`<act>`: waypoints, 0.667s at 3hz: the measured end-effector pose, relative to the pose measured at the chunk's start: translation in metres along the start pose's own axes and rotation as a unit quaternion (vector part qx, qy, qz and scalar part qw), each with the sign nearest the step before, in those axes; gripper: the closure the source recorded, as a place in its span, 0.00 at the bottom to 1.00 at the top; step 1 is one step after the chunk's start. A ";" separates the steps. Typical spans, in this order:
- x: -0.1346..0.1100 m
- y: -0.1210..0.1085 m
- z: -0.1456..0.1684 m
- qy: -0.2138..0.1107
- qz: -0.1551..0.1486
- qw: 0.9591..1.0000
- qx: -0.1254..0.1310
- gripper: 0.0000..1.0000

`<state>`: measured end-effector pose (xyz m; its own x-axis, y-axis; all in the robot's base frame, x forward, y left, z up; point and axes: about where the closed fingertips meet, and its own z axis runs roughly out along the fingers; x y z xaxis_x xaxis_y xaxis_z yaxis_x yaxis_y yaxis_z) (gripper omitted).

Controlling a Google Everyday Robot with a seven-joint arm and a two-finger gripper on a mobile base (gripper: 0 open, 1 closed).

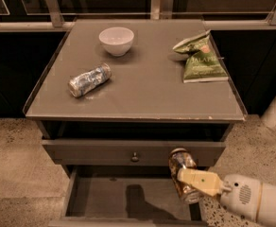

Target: Place orange can into middle drawer

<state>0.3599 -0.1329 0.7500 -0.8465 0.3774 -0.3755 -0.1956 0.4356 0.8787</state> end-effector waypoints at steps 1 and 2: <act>0.021 -0.045 0.001 -0.015 0.051 0.999 0.010 1.00; 0.022 -0.047 0.002 -0.015 0.054 0.998 0.010 1.00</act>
Offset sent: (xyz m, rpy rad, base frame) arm -0.0071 -0.0091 -0.0399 0.0332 0.0654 -0.0537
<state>0.3519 -0.1434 0.6999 -0.8464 0.4474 -0.2889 -0.0947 0.4074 0.9083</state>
